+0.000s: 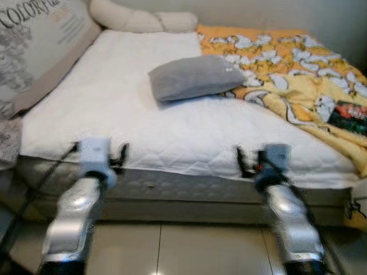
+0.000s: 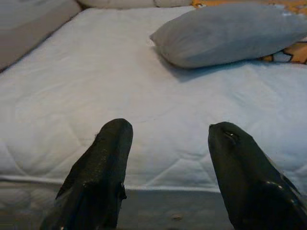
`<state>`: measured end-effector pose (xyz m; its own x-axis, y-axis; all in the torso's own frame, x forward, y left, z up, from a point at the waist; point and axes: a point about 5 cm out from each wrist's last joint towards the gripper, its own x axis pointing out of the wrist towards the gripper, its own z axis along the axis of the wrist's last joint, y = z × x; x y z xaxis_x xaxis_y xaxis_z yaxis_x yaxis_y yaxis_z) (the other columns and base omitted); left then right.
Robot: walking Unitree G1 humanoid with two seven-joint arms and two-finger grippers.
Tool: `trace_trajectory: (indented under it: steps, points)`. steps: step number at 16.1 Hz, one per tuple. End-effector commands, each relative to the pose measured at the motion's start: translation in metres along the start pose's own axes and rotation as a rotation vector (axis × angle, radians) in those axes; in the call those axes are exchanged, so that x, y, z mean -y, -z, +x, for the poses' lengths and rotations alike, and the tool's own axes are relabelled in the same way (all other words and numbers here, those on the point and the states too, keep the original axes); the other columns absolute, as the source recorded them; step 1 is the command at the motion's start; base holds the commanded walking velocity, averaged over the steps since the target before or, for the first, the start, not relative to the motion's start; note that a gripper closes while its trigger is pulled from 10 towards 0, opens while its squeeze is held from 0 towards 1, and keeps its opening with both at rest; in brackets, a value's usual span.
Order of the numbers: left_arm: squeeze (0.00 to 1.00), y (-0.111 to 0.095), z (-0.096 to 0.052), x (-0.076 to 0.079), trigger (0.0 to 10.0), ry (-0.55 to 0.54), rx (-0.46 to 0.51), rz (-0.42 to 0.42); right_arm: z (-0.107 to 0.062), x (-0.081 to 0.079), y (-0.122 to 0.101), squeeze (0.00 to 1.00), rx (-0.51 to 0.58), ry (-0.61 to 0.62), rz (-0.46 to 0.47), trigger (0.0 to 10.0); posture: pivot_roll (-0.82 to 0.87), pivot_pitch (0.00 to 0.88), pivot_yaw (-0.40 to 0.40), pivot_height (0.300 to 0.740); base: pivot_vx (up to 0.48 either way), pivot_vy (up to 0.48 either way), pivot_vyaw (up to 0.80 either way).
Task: Clean up the room
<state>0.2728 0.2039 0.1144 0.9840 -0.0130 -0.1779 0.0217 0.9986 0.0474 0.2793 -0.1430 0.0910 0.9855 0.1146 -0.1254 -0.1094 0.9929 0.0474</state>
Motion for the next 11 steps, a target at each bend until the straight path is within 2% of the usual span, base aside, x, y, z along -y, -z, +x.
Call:
trace_trajectory:
  steps: [1, 9, 11]
  points:
    - [0.00, -0.0047, 0.0031, 0.0083, 10.0, 0.035, 0.018, -0.002, -0.0011, 0.0110, 0.0015, 0.00, -0.013, 0.035, -0.013, 10.0, 0.01, 0.000, -0.018, 0.740, 0.300, 0.000, 0.00]
    - [0.00, -0.0051, 0.0034, 0.0115, 10.0, 0.061, 0.011, 0.035, -0.0005, 0.0084, 0.0037, 0.00, -0.023, 0.021, -0.030, 10.0, 0.01, 0.000, -0.012, 0.740, 0.330, 0.000, 0.00]
    - [0.00, -0.0053, 0.0031, 0.0112, 10.0, 0.059, 0.011, 0.036, -0.0013, 0.0057, 0.0048, 0.00, -0.025, 0.015, -0.028, 10.0, 0.01, 0.000, -0.015, 0.740, 0.336, 0.000, 0.46]
